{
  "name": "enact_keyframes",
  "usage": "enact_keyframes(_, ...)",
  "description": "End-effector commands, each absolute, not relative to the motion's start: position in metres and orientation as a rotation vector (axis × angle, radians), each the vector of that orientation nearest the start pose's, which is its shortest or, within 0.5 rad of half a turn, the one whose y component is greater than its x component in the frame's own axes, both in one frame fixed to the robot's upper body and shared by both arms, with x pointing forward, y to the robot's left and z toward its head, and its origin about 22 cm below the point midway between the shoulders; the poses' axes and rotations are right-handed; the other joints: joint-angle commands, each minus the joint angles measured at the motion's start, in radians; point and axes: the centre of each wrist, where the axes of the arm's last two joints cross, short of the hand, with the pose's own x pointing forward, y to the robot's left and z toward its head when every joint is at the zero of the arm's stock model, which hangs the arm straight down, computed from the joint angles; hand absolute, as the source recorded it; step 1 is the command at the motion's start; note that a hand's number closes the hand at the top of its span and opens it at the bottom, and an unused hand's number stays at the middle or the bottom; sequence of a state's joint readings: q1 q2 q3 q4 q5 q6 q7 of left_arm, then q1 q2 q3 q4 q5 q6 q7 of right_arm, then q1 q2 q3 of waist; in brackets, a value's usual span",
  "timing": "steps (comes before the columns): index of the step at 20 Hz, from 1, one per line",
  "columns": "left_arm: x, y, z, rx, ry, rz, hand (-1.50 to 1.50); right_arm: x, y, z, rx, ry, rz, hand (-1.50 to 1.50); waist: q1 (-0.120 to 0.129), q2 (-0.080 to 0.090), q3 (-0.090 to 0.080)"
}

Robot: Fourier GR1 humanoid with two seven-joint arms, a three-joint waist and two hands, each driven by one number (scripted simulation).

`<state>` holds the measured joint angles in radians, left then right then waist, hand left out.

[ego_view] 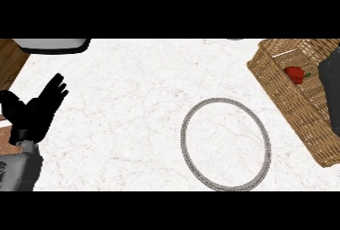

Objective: Pick the bell pepper from the placemat and place it in the basket

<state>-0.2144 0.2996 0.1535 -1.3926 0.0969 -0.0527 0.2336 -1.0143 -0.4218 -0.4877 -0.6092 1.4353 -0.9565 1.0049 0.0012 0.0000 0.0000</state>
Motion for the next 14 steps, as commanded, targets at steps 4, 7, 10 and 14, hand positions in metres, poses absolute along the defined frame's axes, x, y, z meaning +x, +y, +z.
enact_keyframes(4, 0.281, 0.325, 0.031, 0.211, -1.357, -0.038, 0.0, 0.417, -0.35, 0.185, -1.628, -1.145, -1.062, -1.5, -0.043, -0.02, -0.001)
enact_keyframes(7, 0.28, 0.336, 0.032, 0.228, -1.347, -0.02, 0.0, 0.396, -0.348, 0.181, -1.593, -1.17, -1.079, -1.5, -0.068, -0.027, -0.001)
enact_keyframes(10, 0.271, 0.34, 0.028, 0.264, -1.357, -0.02, 0.0, 0.365, -0.338, 0.158, -1.526, -1.177, -1.052, -1.5, -0.074, -0.029, -0.001)
enact_keyframes(14, 0.27, 0.342, 0.03, 0.246, -1.346, -0.011, 0.0, 0.324, -0.327, 0.142, -1.464, -1.129, -0.939, -1.5, -0.083, -0.031, -0.002)
